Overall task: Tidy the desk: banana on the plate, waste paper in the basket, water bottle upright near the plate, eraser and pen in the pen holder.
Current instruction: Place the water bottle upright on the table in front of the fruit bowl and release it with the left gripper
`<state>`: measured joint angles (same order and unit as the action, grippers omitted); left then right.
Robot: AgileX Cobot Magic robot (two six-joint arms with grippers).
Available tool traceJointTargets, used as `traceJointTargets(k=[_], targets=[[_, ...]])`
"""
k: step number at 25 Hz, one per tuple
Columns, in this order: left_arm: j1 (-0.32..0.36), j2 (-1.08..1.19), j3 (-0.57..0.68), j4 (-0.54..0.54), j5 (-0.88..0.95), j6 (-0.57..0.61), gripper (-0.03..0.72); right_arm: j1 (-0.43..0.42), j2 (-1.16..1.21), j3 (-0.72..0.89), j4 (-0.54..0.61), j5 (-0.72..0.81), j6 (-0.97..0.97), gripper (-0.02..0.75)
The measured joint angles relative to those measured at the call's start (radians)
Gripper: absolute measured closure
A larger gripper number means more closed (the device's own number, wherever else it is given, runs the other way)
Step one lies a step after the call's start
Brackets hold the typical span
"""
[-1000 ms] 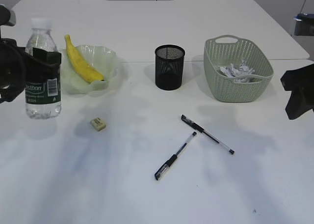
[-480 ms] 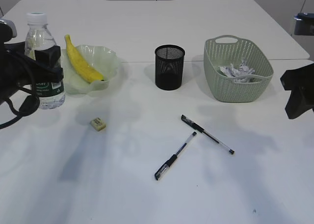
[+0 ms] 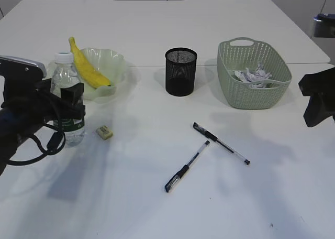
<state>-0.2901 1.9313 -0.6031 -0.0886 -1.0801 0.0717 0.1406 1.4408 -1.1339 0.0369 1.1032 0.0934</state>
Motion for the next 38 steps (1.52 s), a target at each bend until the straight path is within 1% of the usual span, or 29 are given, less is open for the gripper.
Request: traceJointTargets(k=[8, 11, 14, 16, 23, 30, 33, 37, 38], targets=[[0.004, 0.064, -0.008, 0.027, -0.069, -0.002, 0.308, 0.000, 0.000, 0.000, 0.000, -0.008, 0.000, 0.351], [0.026, 0.098, -0.017, 0.058, -0.112, -0.011, 0.308, 0.000, 0.000, 0.000, 0.000, -0.010, 0.000, 0.351], [0.057, 0.120, -0.022, 0.112, -0.146, -0.057, 0.308, 0.000, 0.000, 0.000, 0.000, -0.010, 0.001, 0.350], [0.069, 0.122, -0.023, 0.126, -0.150, -0.083, 0.307, 0.000, 0.000, 0.000, 0.000, -0.010, 0.001, 0.350], [0.070, 0.124, -0.021, 0.146, -0.160, -0.092, 0.307, 0.000, 0.000, 0.000, 0.000, -0.010, 0.002, 0.351], [0.070, 0.124, 0.048, 0.150, -0.220, -0.092, 0.305, 0.000, 0.000, 0.000, 0.000, -0.012, 0.002, 0.351], [0.070, 0.122, 0.062, 0.150, -0.231, -0.092, 0.274, 0.000, 0.000, 0.000, 0.000, -0.015, 0.002, 0.351], [0.070, 0.120, 0.079, 0.150, -0.235, -0.094, 0.190, 0.000, 0.000, 0.000, 0.000, -0.025, 0.002, 0.351], [0.070, 0.120, 0.084, 0.148, -0.212, -0.095, 0.177, 0.000, 0.000, 0.000, 0.000, -0.025, 0.004, 0.350]])
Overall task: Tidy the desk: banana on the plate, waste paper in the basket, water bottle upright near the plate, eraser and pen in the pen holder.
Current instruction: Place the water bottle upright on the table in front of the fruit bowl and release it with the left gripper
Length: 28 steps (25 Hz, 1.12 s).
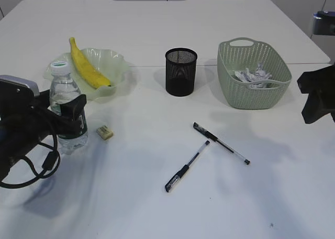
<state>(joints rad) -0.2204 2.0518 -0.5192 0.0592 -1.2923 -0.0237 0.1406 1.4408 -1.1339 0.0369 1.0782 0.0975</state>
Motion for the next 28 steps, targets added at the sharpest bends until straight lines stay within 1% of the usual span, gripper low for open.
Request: traceJointTargets(k=[5, 15, 21, 28], targets=[[0.000, 0.016, 0.028, -0.009, 0.120, 0.000, 0.162, 0.000, 0.000, 0.000, 0.000, -0.005, -0.001, 0.351], [0.000, -0.068, 0.031, -0.047, 0.137, 0.000, 0.144, 0.000, 0.000, 0.000, 0.000, -0.005, -0.001, 0.350], [0.000, -0.152, 0.033, -0.040, 0.137, 0.000, 0.078, 0.000, 0.000, 0.000, 0.000, -0.007, 0.000, 0.351], [0.002, -0.271, 0.035, -0.040, 0.137, 0.000, 0.066, 0.000, 0.000, 0.000, 0.000, -0.008, 0.000, 0.350]])
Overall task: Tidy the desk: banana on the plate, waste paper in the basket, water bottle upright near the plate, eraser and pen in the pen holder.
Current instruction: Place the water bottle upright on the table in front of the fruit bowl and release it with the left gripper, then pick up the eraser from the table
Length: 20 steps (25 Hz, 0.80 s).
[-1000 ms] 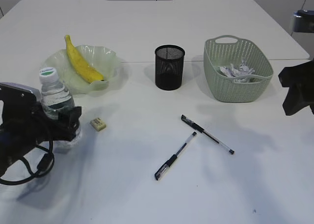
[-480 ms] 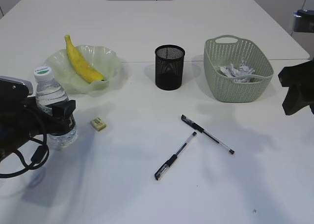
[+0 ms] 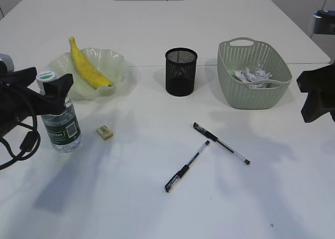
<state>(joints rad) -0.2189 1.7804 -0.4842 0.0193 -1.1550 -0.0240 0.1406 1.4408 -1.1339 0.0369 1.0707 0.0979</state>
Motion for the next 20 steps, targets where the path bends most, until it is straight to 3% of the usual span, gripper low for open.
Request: traceJointTargets(k=[7, 13, 16, 20], targets=[[0.000, -0.117, 0.002, -0.019, 0.000, 0.000, 0.067, 0.000, 0.000, 0.000, 0.000, -0.002, 0.000, 0.351], [0.003, -0.192, 0.004, -0.115, 0.000, 0.000, 0.073, 0.000, 0.000, 0.000, 0.000, -0.002, 0.000, 0.350], [0.032, -0.217, 0.004, -0.160, 0.031, 0.000, 0.078, 0.000, 0.000, 0.000, 0.000, -0.002, 0.000, 0.350], [0.102, -0.243, 0.004, -0.136, 0.198, 0.000, 0.085, 0.000, 0.000, 0.000, 0.000, -0.002, 0.000, 0.351]])
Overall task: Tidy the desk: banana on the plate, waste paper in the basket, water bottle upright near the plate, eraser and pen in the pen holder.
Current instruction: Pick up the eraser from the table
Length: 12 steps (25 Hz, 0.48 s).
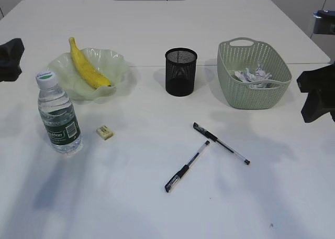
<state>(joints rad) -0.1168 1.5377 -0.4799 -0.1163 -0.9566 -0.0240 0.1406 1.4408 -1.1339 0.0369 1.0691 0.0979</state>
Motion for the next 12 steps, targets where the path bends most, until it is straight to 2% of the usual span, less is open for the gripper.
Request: traceJointTargets(k=[6, 12], targets=[[0.061, -0.021, -0.070, 0.024, 0.479, -0.009, 0.114, 0.000, 0.000, 0.000, 0.000, 0.002, 0.000, 0.350], [0.066, -0.022, -0.286, -0.002, 1.108, -0.030, 0.119, 0.000, 0.000, 0.000, 0.000, 0.004, 0.000, 0.351]])
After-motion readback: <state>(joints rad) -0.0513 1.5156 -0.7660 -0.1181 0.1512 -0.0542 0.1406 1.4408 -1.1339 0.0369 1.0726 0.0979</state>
